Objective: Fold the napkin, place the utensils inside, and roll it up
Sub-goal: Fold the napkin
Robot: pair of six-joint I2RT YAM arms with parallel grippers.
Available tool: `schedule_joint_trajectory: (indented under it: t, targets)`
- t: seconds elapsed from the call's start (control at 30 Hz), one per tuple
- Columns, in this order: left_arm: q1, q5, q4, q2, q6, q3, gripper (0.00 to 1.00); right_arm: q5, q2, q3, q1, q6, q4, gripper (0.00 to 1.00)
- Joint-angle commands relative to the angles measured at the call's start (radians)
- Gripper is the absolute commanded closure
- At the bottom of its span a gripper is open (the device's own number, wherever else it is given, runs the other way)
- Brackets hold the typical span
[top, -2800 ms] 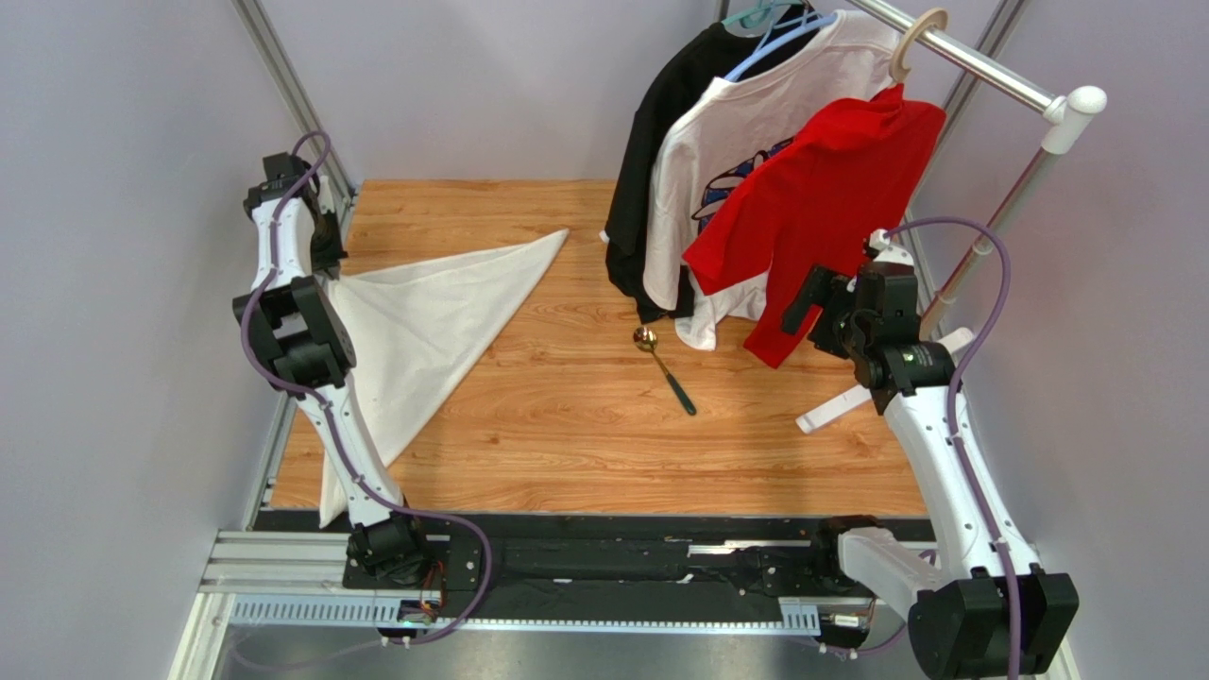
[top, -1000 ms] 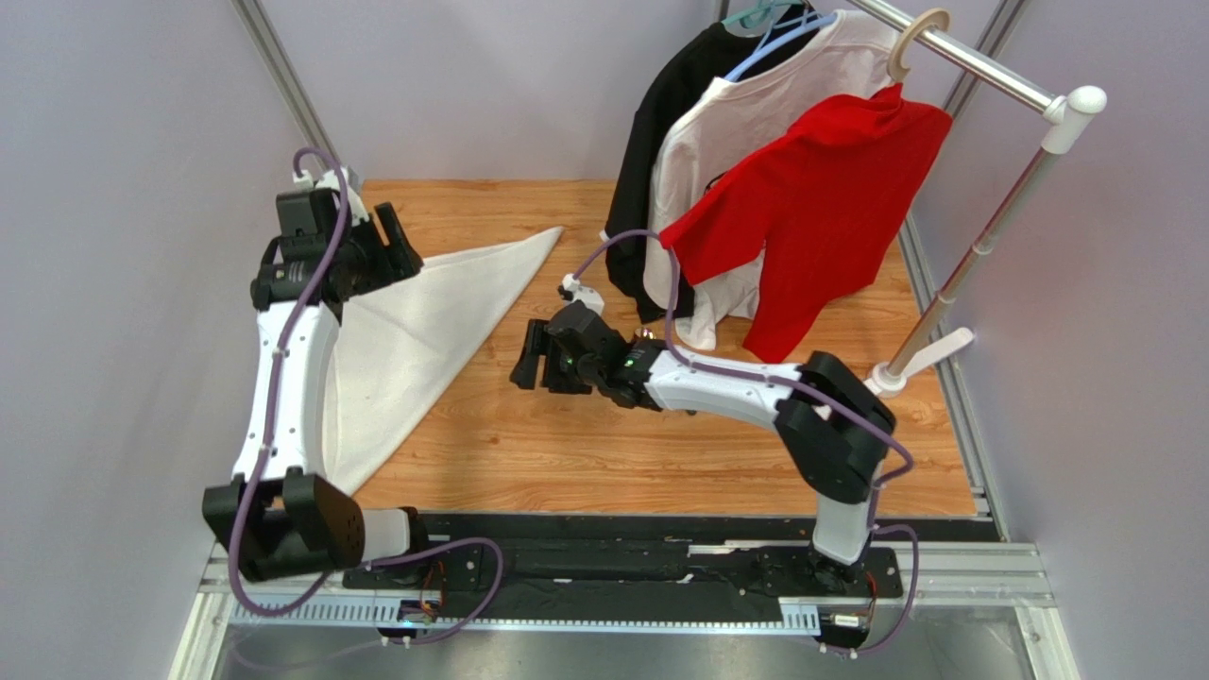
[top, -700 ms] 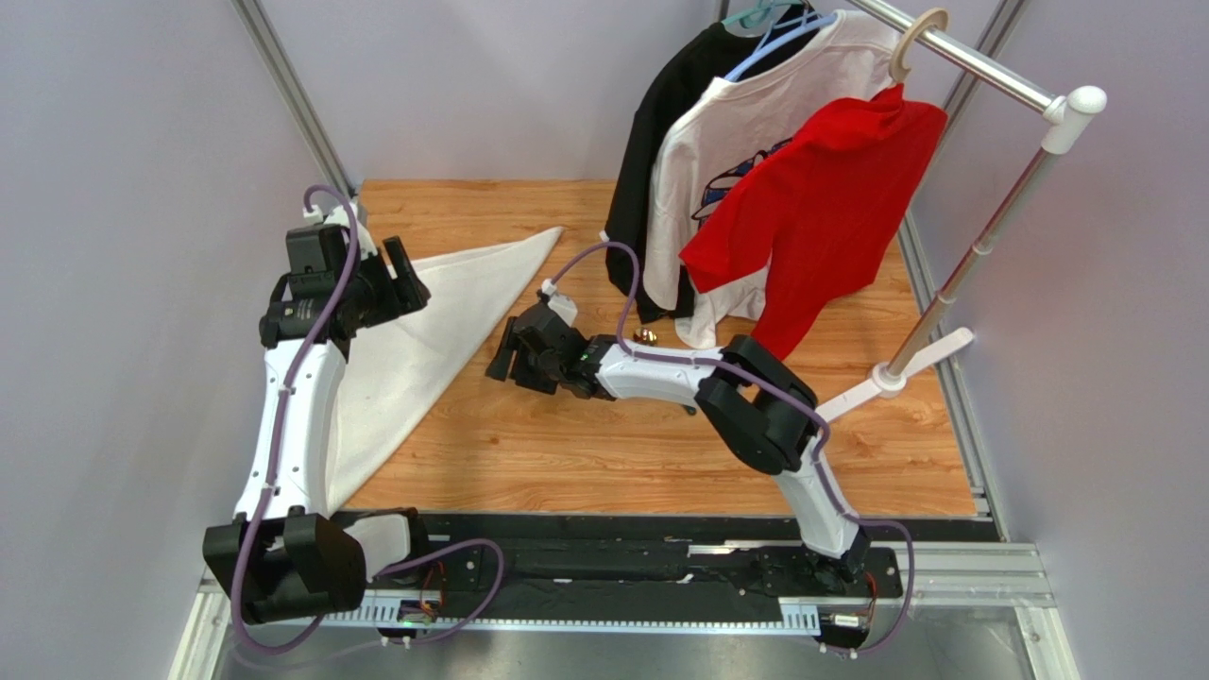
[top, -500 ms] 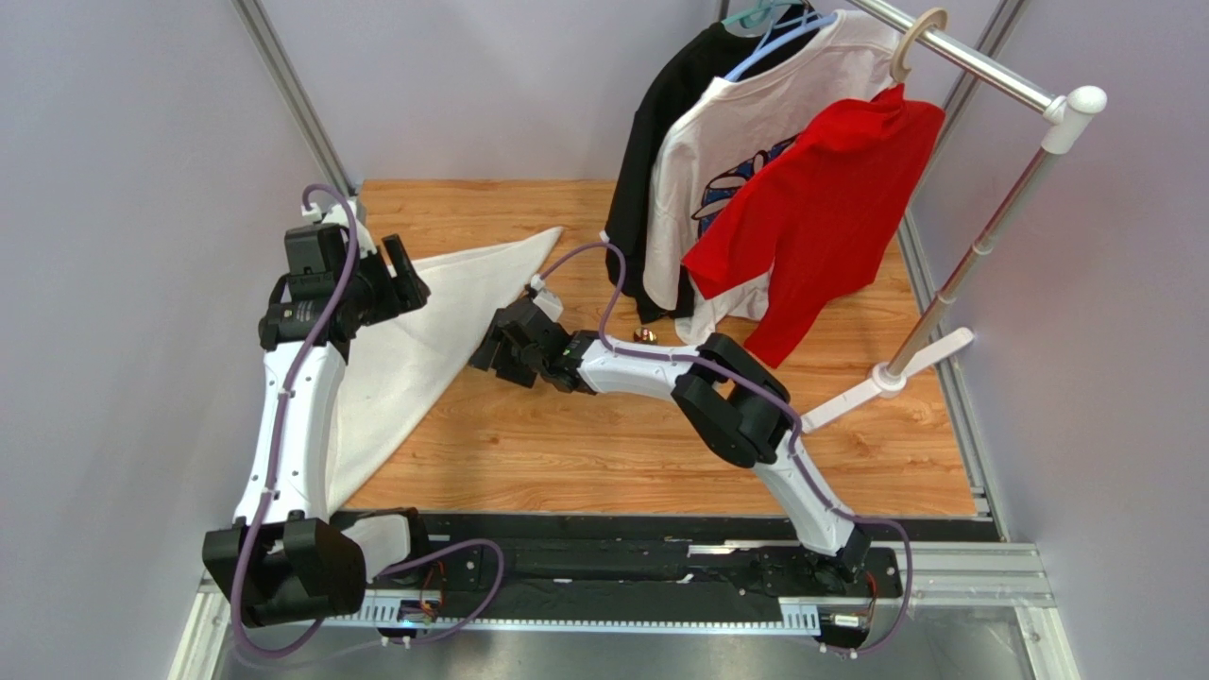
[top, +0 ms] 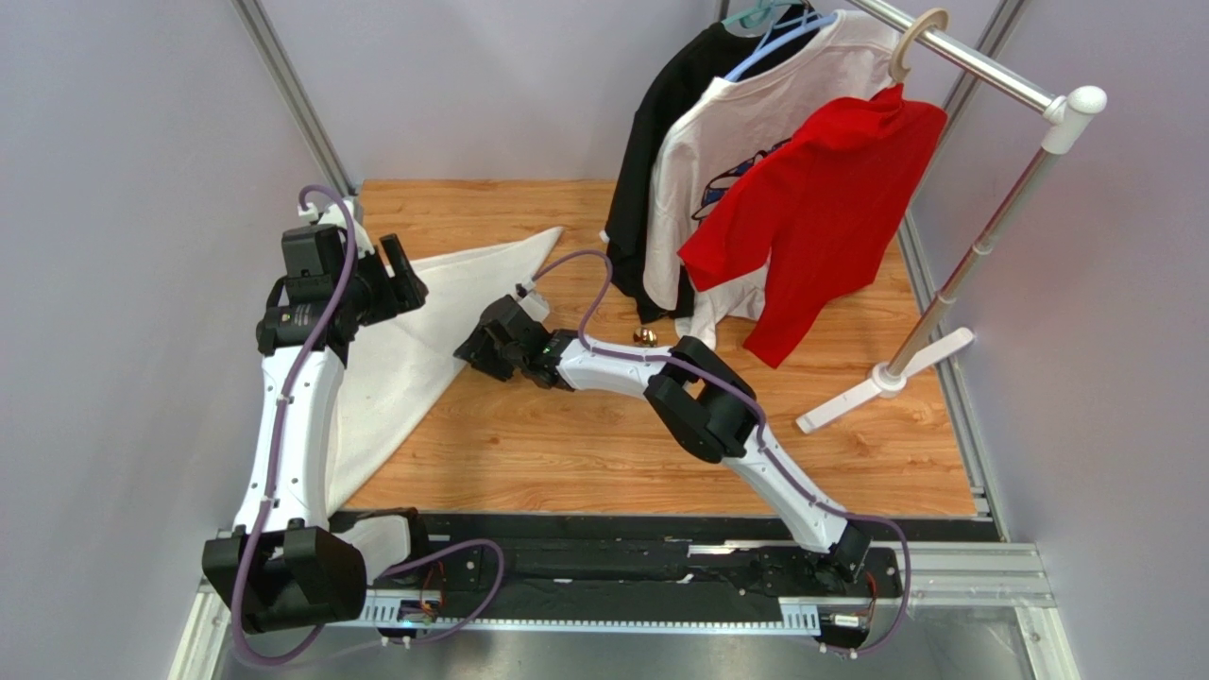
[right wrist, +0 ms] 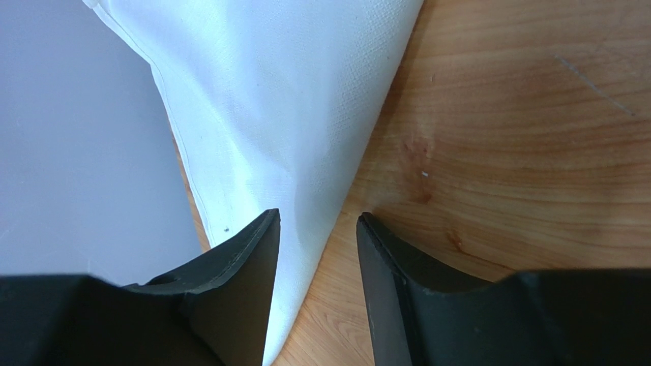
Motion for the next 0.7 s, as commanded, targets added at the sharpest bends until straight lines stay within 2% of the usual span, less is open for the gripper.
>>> schedule_joint_trajectory:
  t: [0.0, 0.3, 0.43, 0.53, 0.67]
  targets:
    - [0.002, -0.002, 0.027, -0.024, 0.017, 0.010, 0.24, 0.049, 0.051, 0.058, 0.006, 0.037, -0.041, 0.55]
    - [0.003, 0.001, 0.026, -0.016, 0.017, 0.010, 0.23, 0.060, 0.106, 0.118, 0.005, 0.048, -0.070, 0.66]
    - [0.005, -0.002, 0.026, -0.019, 0.019, 0.010, 0.23, 0.066, 0.103, 0.115, 0.003, 0.056, -0.070, 0.89]
    - [0.006, -0.002, 0.024, -0.015, 0.021, 0.010, 0.23, 0.069, 0.086, 0.091, -0.006, 0.066, -0.061, 1.00]
    - [0.008, 0.007, 0.021, -0.005, 0.022, 0.015, 0.23, 0.098, 0.028, 0.022, -0.020, 0.065, -0.042, 1.00]
